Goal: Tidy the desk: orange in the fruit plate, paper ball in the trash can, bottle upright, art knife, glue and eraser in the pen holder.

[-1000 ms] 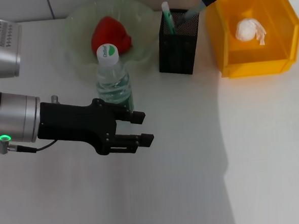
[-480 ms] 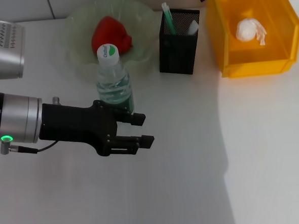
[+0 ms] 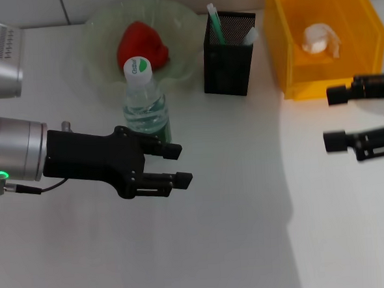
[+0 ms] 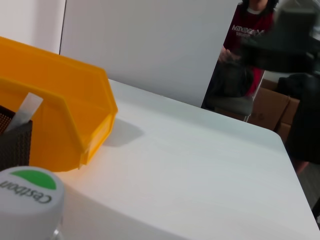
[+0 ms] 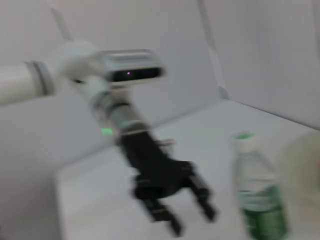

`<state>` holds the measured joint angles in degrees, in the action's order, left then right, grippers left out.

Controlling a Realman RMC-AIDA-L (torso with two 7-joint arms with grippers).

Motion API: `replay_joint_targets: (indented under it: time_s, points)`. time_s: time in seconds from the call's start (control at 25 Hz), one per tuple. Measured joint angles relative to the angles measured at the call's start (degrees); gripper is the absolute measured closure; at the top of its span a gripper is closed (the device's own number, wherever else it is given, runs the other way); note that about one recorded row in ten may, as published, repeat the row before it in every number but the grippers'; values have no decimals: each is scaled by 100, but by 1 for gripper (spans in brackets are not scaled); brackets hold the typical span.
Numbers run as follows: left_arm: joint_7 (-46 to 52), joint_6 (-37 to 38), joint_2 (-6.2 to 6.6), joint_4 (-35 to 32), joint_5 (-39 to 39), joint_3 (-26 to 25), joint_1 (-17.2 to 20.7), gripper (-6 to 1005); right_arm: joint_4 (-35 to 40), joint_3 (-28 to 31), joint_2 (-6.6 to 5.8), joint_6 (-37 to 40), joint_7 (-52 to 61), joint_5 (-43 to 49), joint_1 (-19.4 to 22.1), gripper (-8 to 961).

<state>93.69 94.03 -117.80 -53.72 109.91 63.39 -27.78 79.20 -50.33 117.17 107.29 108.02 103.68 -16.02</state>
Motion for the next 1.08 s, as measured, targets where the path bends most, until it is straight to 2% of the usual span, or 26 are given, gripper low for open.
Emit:
replay_joint_targets:
  time_s: [0.08,0.12,0.16,0.28,0.32,0.56,0.72,1.08]
  points:
    - [0,3,5,-4,1,-1,-2,385,-565,78,52,431,-586,-329,309,192]
    - [0,20,13,-7,2,-1,-6,384,-1419,286,72,767,-1210,-422,416,179]
    - [0,20,13,-7,2,-1,-6,384,-1419,286,72,767,-1210,-422,416,166]
    - [0,93,23,-34,4,-2,-11,381,-2513,498,9,960,-1950,-402,333,126]
    - [0,163,33,-50,7,-2,-14,380,-3065,542,-64,968,-2284,-394,244,113]
    - [-11,347,50,-79,15,-68,-17,375,-3547,521,-120,826,-2612,-323,103,113]
    - [-50,514,43,-79,-14,-170,32,372,-3589,532,-43,656,-2684,-57,-4,113]
    - [-65,608,-13,-60,6,-314,114,368,-3755,547,7,645,-2712,117,-143,113]
